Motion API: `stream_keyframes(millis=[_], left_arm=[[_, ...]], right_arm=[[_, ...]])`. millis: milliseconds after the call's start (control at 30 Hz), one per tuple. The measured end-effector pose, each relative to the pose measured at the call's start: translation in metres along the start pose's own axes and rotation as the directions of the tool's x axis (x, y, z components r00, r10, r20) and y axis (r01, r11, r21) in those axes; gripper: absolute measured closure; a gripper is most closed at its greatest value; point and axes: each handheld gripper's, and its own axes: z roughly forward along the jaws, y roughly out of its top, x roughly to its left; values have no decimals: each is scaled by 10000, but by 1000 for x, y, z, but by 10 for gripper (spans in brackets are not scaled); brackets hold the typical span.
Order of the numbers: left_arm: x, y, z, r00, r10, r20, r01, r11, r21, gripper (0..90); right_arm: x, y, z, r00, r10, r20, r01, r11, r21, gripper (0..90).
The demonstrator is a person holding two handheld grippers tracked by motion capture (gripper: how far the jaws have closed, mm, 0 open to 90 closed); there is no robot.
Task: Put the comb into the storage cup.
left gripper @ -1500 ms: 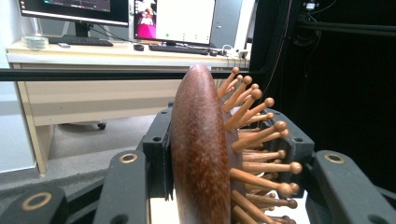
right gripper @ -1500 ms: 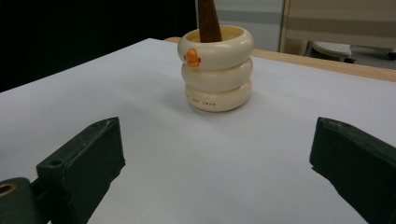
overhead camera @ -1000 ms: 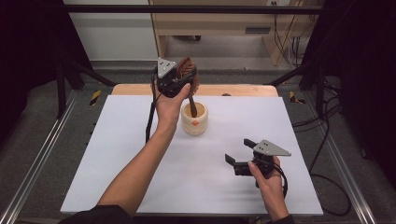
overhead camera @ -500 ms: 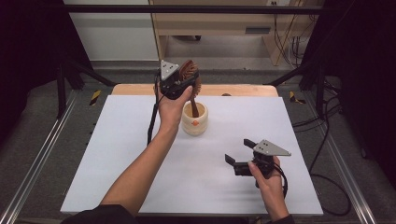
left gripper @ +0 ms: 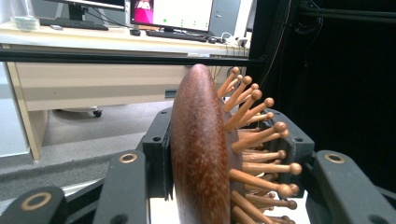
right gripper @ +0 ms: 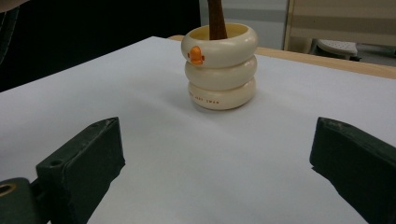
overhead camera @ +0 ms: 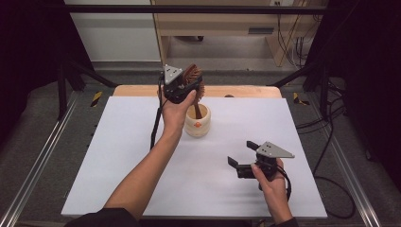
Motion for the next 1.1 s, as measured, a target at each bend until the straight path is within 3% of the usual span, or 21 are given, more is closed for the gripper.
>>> stream_keyframes(millis=[1100], left_arm=[[4, -13, 3, 9996, -267, -90, 268, 9996, 131, 496]], right_arm=[[1, 0, 0, 10000, 4, -48, -4, 10000, 30, 33]])
